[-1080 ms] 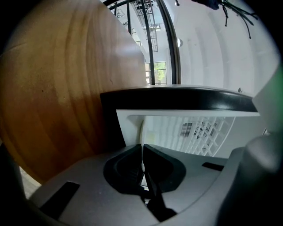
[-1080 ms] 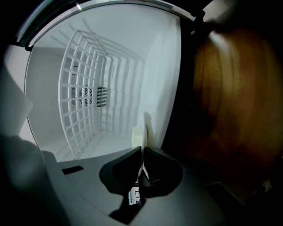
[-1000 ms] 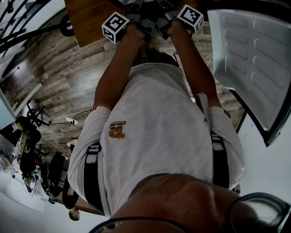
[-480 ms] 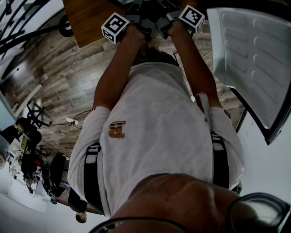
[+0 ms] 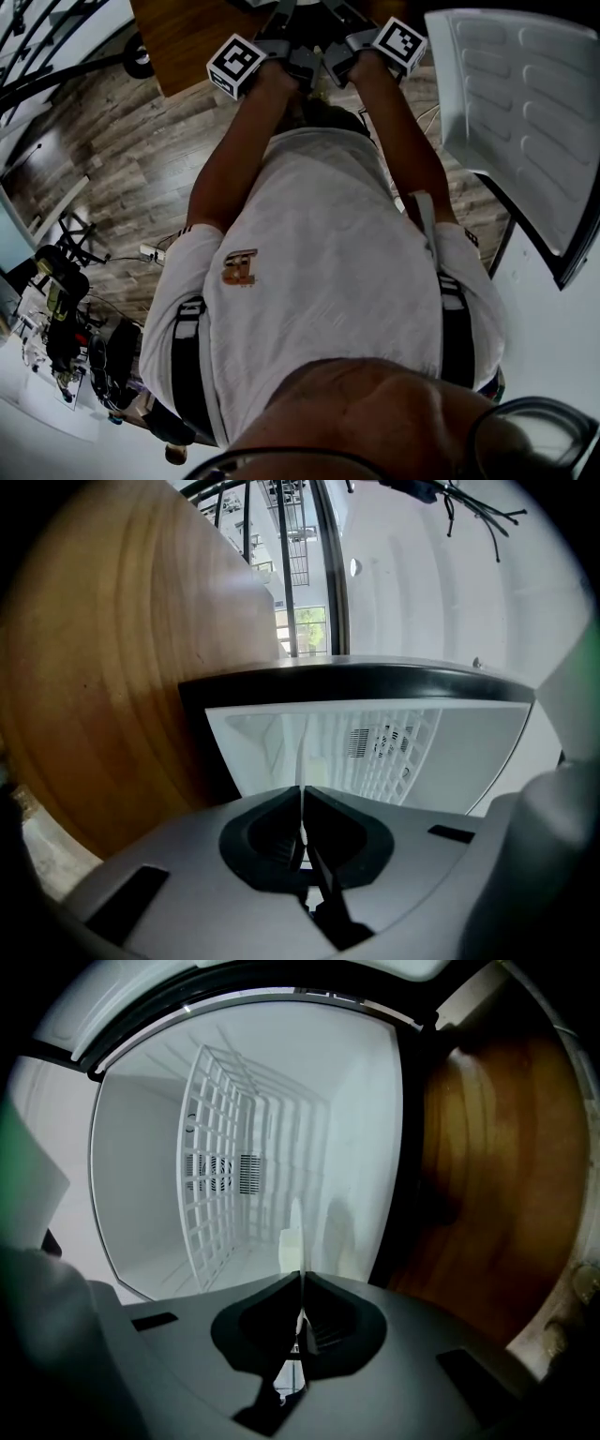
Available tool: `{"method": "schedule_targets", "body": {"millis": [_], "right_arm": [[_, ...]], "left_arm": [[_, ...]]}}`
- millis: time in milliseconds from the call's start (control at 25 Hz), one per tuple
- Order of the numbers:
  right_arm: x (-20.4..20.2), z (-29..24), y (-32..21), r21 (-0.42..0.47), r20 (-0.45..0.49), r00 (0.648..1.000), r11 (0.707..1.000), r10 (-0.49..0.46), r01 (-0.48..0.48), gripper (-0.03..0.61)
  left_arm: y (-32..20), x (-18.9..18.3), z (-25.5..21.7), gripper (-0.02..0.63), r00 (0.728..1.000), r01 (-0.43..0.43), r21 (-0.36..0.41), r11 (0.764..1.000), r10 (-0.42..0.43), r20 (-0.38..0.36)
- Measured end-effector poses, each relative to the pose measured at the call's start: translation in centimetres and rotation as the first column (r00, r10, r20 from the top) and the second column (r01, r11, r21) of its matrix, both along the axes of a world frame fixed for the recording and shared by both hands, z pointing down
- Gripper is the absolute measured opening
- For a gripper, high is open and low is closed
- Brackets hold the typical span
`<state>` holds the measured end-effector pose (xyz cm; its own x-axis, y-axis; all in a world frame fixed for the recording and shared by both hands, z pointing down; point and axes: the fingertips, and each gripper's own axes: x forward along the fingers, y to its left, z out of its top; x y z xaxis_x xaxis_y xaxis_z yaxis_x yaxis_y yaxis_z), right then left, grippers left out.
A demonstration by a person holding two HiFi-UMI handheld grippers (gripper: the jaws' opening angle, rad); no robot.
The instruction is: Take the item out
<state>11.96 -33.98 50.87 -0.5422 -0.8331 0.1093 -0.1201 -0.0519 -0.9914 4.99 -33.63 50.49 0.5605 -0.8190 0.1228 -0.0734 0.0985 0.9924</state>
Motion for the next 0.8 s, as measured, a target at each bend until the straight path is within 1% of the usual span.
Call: {"method": "schedule_targets", "body": {"millis": [120, 240, 320, 400, 480, 640, 800], "right_arm": [[0.2, -2.0, 1.6, 0.009, 0.006, 1.000, 1.000, 0.005, -0.005, 0.040], [0.6, -4.2, 6.9, 0.021, 0.009, 1.000, 1.000, 0.022, -0.022, 0.040], [-0.3, -4.9, 11.1, 0.025, 0.010, 0.999, 0.999, 0.035, -0.035, 0.040], [-1.1, -6.2, 14.0, 0.028, 0.009, 0.999, 0.999, 0.042, -0.042, 0.040], [-1.4, -7.6, 14.6, 0.030, 0.010, 0.999, 0.999, 0.045, -0.045, 0.040], [-1.2, -8.3, 14.2, 0.042, 0.022, 0.999, 0.998, 0.050, -0.051, 0.040], [-1.2, -9.0, 14.6, 0.055, 0.033, 0.998, 0.997, 0.059, -0.061, 0.040]], "left_arm": [[1.6, 0.3, -1.9, 0.025, 1.000, -0.010, 0.013, 1.000, 0.010, -0.003], [6.7, 0.8, -4.1, 0.025, 1.000, -0.026, 0.028, 0.999, 0.026, -0.006], [10.9, -0.2, -4.8, 0.025, 0.999, -0.039, 0.033, 0.999, 0.039, -0.007], [13.7, -1.0, -6.2, 0.025, 0.999, -0.049, 0.041, 0.998, 0.050, -0.009], [14.3, -1.2, -7.9, 0.025, 0.998, -0.053, 0.049, 0.997, 0.054, -0.011], [13.9, -1.1, -8.4, 0.025, 0.998, -0.058, 0.049, 0.997, 0.057, 0.009], [14.1, -0.8, -9.8, 0.025, 0.997, -0.071, 0.083, 0.994, 0.072, -0.007]]}}
